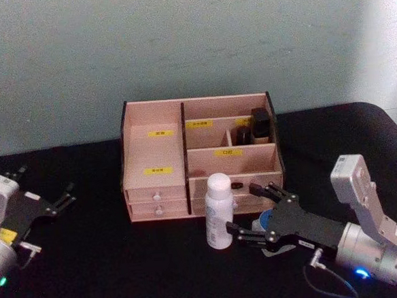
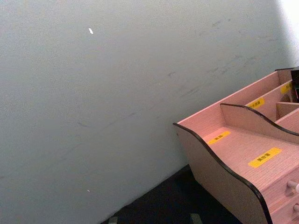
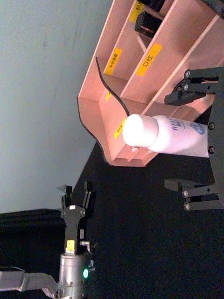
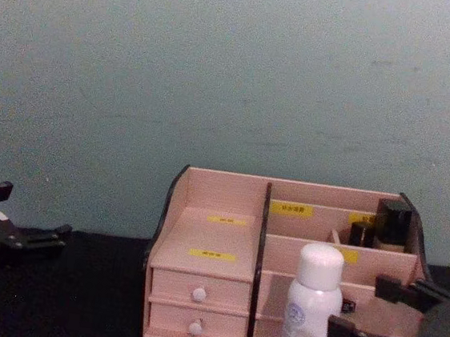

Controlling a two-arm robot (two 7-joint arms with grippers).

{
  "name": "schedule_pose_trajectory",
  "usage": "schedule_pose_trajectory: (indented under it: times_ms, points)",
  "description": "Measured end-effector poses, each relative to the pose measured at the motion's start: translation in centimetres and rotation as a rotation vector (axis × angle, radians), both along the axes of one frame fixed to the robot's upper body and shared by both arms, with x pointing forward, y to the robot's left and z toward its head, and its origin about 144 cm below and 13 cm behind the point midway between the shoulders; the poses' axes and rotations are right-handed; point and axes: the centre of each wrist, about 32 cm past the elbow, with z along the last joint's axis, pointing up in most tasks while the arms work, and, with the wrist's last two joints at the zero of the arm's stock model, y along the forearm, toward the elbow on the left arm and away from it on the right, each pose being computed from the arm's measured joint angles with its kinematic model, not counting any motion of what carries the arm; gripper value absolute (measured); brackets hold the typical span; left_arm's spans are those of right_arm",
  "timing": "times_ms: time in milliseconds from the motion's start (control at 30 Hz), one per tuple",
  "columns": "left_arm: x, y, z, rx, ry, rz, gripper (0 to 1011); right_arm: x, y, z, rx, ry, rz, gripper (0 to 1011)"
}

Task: Pick up the facial cleanser and watermelon frost from the table and place them into the tiered storage box.

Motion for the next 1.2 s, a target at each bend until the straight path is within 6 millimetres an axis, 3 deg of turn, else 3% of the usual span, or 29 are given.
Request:
schedule_pose_trajectory:
  times_ms: [1200]
  points:
    - [0.0,0.0,0.0,0.000,0.000,0.000,1001,3.6,4.3,-0.3,-0.039,0.073,-0.063,1002]
